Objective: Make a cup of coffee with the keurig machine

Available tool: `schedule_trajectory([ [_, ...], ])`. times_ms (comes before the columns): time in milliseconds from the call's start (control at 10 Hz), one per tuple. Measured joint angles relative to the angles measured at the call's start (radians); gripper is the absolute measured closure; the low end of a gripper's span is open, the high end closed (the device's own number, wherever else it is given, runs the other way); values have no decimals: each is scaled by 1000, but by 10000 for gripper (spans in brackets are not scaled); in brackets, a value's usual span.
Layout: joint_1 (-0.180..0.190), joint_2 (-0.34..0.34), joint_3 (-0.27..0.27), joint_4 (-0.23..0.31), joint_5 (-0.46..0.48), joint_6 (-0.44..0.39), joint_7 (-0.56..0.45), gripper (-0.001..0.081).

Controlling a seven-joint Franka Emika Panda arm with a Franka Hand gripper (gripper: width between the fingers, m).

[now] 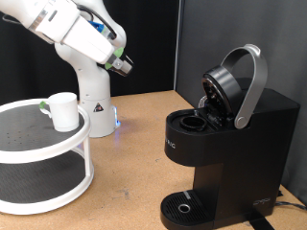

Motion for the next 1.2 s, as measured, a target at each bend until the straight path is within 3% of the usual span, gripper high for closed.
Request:
schedule_trajectory([
  [400,15,-2,104,7,4,124,74,339],
  [600,29,7,148,27,-2,109,119,339],
  [800,35,19,173,42,-22,89,162,339],
  [1000,35,19,198,32,-31,175,208,339],
  [1200,35,19,207,28,-27,196,214,339],
])
